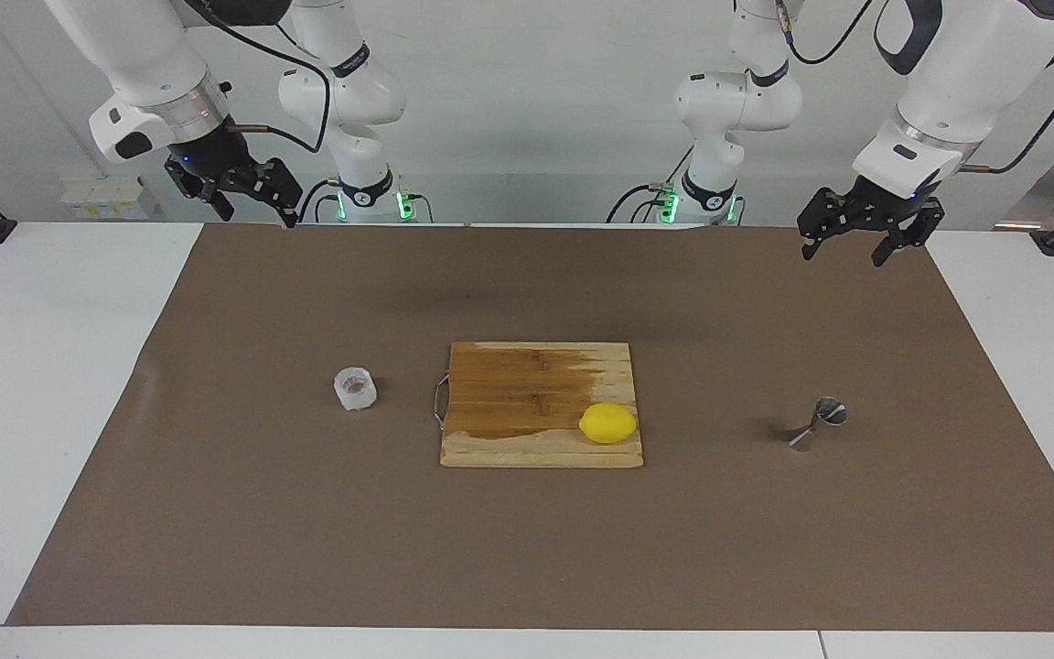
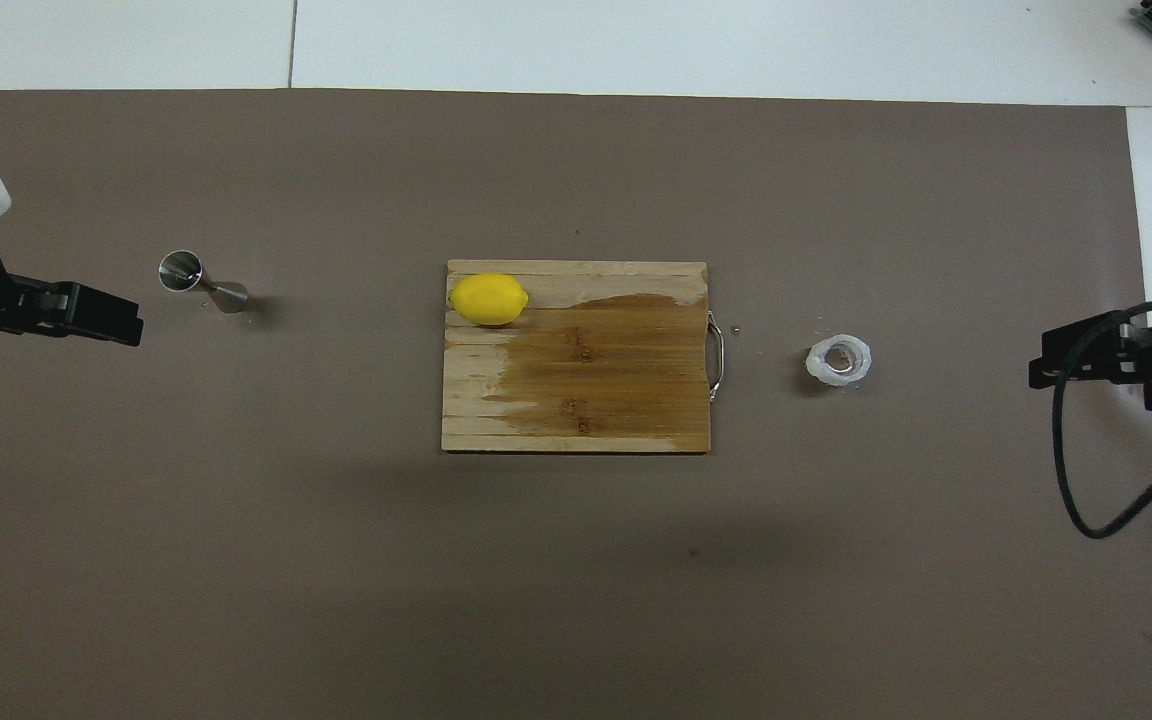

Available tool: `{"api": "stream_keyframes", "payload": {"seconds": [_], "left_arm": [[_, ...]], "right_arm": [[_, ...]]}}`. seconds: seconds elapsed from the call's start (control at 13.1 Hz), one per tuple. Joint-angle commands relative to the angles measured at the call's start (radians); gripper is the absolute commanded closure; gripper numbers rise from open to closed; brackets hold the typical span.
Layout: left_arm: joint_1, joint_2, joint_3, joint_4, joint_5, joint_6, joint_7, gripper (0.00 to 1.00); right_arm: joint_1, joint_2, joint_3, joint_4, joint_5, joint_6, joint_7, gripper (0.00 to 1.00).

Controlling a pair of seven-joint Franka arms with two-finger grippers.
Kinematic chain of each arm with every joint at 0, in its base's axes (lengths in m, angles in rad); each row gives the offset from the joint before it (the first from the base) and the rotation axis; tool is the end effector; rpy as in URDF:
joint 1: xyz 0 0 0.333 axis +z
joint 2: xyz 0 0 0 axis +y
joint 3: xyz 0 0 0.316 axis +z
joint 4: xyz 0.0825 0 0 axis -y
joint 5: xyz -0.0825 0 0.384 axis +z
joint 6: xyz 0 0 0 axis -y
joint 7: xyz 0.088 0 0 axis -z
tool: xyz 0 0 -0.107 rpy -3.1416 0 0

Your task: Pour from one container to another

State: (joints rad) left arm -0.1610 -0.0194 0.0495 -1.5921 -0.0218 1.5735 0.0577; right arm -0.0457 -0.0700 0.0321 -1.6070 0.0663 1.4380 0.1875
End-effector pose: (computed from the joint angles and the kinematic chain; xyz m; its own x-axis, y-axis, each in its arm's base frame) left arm 0.5450 -0.0631 0.6254 0.9857 -0.1683 0.0021 -0.1683 -0.9855 0.0227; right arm 0.5183 0.0014 0.6345 0.9755 -0.1910 -0.1088 -0.1967 -0.9795 -0.0445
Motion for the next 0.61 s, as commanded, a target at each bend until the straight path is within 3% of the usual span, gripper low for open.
{"api": "stream_keyframes", "payload": {"seconds": [0.0, 0.53], "left_arm": [[0.001, -0.025, -0.002, -0.025, -0.001, -0.003, -0.01, 0.0], [0.005, -0.028, -0.002, -0.034, -0.001, 0.009, -0.042, 0.0]], "right_arm": [[-0.013, -0.014, 0.002, -0.013, 0.024, 0.012, -0.028, 0.0], [-0.013, -0.014, 0.002, -0.013, 0.024, 0.012, -0.028, 0.0]]}}
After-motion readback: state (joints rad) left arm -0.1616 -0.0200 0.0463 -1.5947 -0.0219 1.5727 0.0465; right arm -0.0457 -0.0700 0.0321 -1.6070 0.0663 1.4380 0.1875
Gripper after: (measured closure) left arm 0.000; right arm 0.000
